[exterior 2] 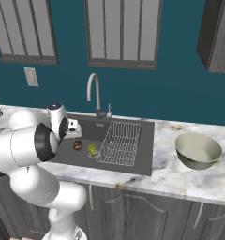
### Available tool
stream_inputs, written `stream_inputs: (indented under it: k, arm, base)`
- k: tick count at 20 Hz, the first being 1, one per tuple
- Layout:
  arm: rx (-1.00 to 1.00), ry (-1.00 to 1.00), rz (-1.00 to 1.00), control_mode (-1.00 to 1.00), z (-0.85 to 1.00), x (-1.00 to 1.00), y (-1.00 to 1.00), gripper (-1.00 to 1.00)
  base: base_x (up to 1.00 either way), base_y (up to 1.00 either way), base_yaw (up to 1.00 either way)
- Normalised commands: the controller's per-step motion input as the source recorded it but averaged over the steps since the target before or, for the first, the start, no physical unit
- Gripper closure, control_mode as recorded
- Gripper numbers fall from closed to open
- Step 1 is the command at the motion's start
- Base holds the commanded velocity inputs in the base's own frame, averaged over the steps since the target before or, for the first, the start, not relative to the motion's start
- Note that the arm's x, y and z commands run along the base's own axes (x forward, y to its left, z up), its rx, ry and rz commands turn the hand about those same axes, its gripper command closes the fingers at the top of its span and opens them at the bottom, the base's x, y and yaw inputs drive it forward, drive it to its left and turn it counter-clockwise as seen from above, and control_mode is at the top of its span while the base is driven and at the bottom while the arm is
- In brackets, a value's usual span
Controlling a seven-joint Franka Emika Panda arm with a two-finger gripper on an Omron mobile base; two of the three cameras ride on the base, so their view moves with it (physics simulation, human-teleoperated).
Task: Remove the broccoli and potato from the sink. Then move the bowl and cup from the counter to the sink for washing.
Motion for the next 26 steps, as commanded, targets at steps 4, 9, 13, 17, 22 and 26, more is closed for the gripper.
stream_inputs:
  k: [4,9,13,17,22,26]
  arm:
    - [0.00,-0.04,0.00,-1.00,-0.10,0.05,0.00,-1.00]
    - [0.00,-0.05,0.00,-1.00,-0.10,0.08,0.00,-1.00]
    - [0.00,-0.10,0.00,-1.00,-0.10,0.07,0.00,-1.00]
    - [0.00,-0.10,0.00,-1.00,-0.10,0.08,0.00,-1.00]
    - [0.00,-0.11,0.00,-1.00,-0.09,0.08,0.00,-1.00]
    - [0.00,-0.06,0.00,-1.00,-0.06,0.09,0.00,-1.00]
  base:
    - [0.00,0.00,0.00]
    - [0.00,0.00,0.00]
    - [0.00,0.00,0.00]
    - [0.00,0.00,0.00]
    - [0.00,0.00,0.00]
    - [0.00,0.00,0.00]
